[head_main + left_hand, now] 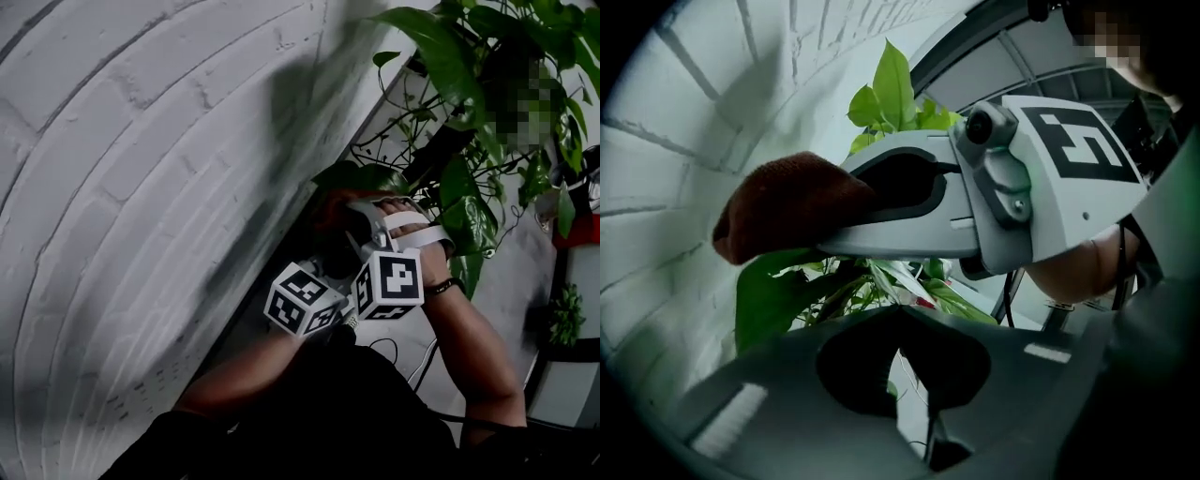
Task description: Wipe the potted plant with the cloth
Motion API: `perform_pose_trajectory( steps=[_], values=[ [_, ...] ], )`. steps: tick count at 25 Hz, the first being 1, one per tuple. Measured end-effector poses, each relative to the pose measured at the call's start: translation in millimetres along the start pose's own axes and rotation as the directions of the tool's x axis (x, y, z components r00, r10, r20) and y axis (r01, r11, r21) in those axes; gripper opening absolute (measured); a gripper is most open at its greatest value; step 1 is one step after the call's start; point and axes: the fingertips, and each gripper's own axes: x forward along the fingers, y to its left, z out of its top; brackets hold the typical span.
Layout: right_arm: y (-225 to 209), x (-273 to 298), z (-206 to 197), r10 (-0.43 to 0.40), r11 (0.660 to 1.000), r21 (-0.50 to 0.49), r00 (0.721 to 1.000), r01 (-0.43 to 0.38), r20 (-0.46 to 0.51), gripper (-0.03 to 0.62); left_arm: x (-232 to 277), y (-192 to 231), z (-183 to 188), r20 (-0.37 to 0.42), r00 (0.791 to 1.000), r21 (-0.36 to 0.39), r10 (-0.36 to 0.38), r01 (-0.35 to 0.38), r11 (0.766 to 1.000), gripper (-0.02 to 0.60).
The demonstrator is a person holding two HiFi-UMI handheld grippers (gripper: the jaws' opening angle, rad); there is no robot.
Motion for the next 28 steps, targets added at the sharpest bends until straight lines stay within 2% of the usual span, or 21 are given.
perform_pose_trajectory(
  steps=[7,10,13,16,17,19,21,22,25,28],
  values=[
    [16,-7,19,0.096,0.992,0.082,0.994,-0.101,0.061,0.069,-2,-2,4,0.008,1.0,0.025,-0.003,0.003,1.0,0.02],
    [20,-12,26,0.136,0.97,0.183,0.982,-0.159,0.131,0.069,-4,-3,6,0.015,1.0,0.025,-0.006,0.005,1.0,0.02],
    [18,-19,33,0.129,0.947,0.267,0.972,-0.18,0.198,0.069,-6,-1,6,0.016,1.0,0.026,-0.001,0.001,1.0,0.02],
    [2,-33,43,0.041,0.929,0.345,0.963,-0.134,0.265,0.069,-6,1,6,0.022,1.0,0.031,0.001,-0.002,1.0,0.02],
    [-8,-40,45,-0.022,0.924,0.372,0.96,-0.087,0.279,0.069,-6,1,8,0.03,1.0,0.031,-0.001,0.0,1.0,0.02],
    [-28,-55,43,-0.186,0.914,0.399,0.948,0.071,0.258,0.069,-7,0,12,0.056,0.998,0.03,-0.009,0.008,1.0,0.025],
    [-40,-75,36,-0.32,0.881,0.427,0.922,0.204,0.22,0.069,-11,-2,17,0.086,0.996,0.025,-0.021,0.019,1.0,0.043],
    [-42,-87,32,-0.359,0.854,0.466,0.909,0.23,0.21,0.069,-14,-5,20,0.099,0.995,0.02,-0.029,0.027,0.999,0.046],
    [-29,-121,16,-0.398,0.772,0.596,0.899,0.222,0.181,0.069,-26,-19,20,0.099,0.992,0.011,-0.074,0.073,0.997,0.046],
    [-5,-144,-7,-0.402,0.725,0.644,0.91,0.244,0.107,0.069,-38,-34,14,0.065,0.992,0.012,-0.111,0.111,0.994,0.046]
  ],
)
